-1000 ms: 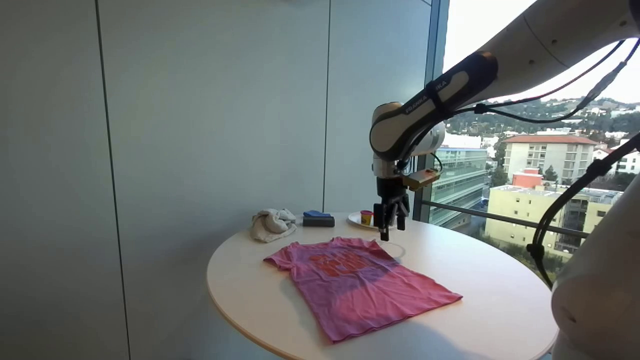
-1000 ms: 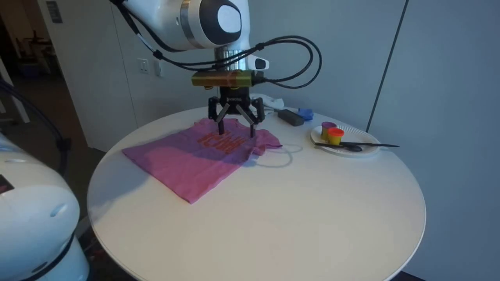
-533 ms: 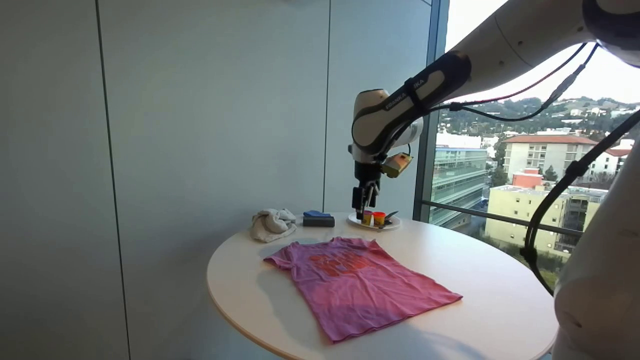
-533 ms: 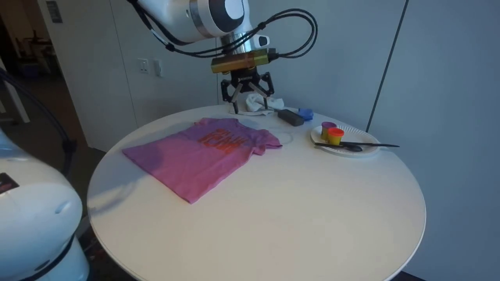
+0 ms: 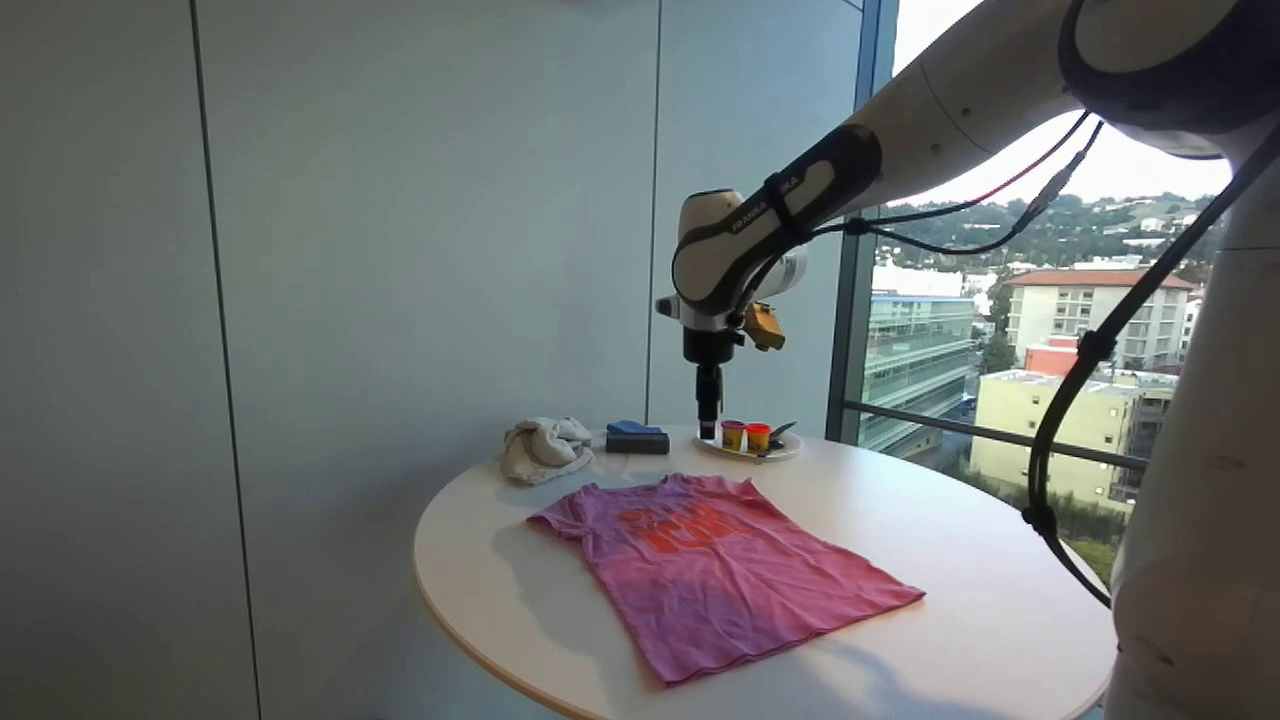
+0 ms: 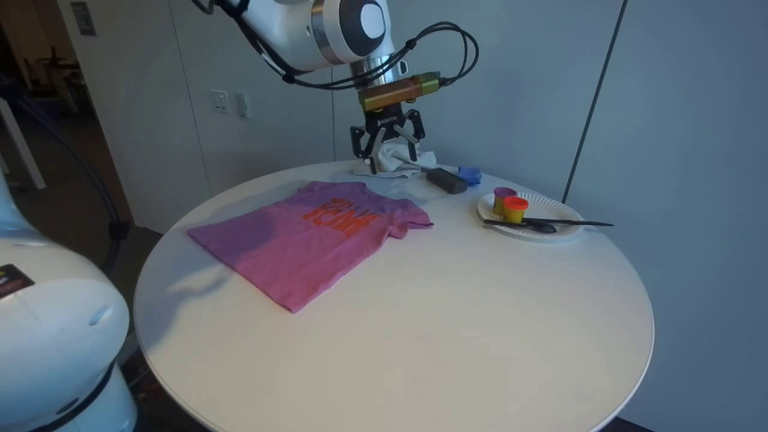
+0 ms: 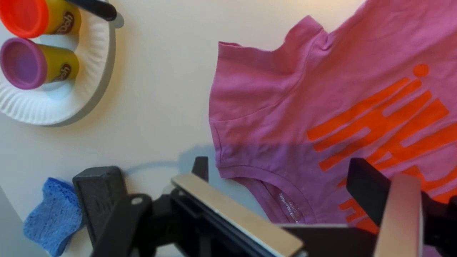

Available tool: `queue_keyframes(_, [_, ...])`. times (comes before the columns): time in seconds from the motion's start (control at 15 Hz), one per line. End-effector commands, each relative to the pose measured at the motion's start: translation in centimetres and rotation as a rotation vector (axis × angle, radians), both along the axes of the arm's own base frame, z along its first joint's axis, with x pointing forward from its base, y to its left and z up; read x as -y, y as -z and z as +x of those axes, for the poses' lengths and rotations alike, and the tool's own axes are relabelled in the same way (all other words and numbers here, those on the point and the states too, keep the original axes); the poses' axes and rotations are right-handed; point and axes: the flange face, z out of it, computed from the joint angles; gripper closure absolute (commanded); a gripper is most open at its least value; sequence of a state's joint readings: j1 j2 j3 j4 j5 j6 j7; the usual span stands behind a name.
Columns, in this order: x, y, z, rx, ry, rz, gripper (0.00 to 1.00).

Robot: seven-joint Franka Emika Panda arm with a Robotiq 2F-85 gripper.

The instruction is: Twice fold the shirt

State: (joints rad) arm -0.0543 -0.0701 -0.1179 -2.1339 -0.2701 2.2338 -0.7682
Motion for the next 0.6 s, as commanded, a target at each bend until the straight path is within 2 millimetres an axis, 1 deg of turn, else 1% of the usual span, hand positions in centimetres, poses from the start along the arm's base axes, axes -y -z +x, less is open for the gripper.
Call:
queue_keyframes(0.0, [-0.8, 0.1, 2.7, 0.015, -0.195, -0.021, 0.0])
queue_keyframes(0.13, [-2.0, 0.5, 3.7, 0.06, -0.287, -0.014, 0.0])
queue_keyframes(0.27, [-2.8, 1.6, 4.8, 0.098, -0.377, 0.01, 0.0])
queue_keyframes(0.4, [-3.2, 3.2, 5.6, 0.133, -0.455, 0.06, 0.0])
queue_keyframes(0.53, [-4.1, 5.0, 6.3, 0.141, -0.543, 0.106, 0.0])
